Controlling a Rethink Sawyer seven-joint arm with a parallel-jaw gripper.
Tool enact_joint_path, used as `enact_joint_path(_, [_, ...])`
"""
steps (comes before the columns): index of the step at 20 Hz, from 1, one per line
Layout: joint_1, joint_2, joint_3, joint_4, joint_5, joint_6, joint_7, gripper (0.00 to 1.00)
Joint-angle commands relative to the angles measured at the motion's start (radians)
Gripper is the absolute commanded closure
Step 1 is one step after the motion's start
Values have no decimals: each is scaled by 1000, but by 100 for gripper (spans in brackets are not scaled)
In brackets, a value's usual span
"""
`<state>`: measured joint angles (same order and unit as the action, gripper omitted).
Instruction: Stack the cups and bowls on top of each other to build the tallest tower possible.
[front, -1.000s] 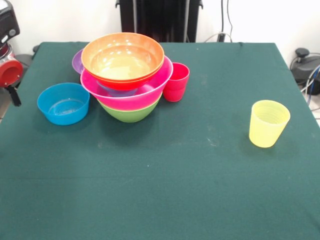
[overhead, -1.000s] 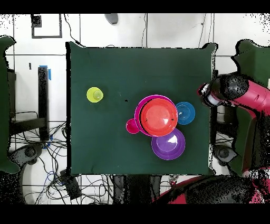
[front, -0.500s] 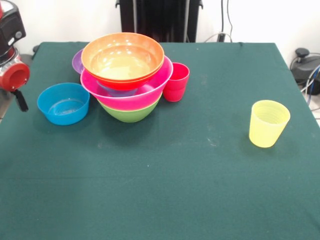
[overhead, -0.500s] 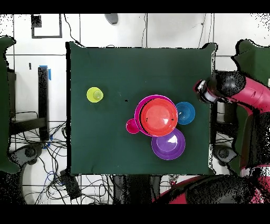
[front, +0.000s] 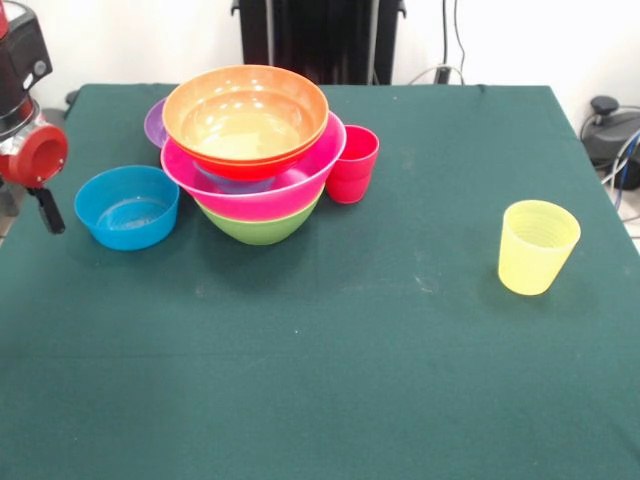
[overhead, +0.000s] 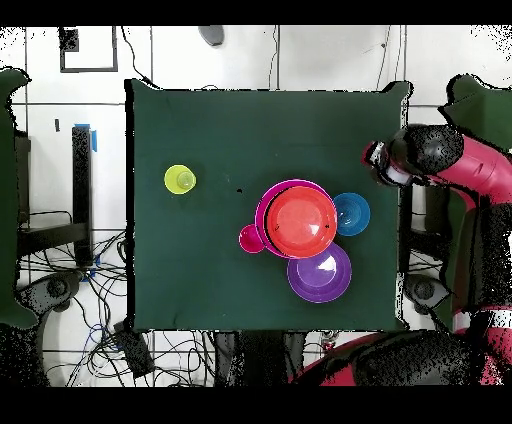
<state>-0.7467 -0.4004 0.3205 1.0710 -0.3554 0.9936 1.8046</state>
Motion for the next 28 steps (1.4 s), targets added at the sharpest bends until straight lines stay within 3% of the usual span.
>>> enact_joint_path(1, [-9, 24, 105, -8, -67, 73, -392, 0])
enact_joint_path(20, [-55, 15, 170, 39, -65, 135, -598, 0])
enact_joint_path(28, [-79, -4, 200, 93, -58, 137, -632, 0])
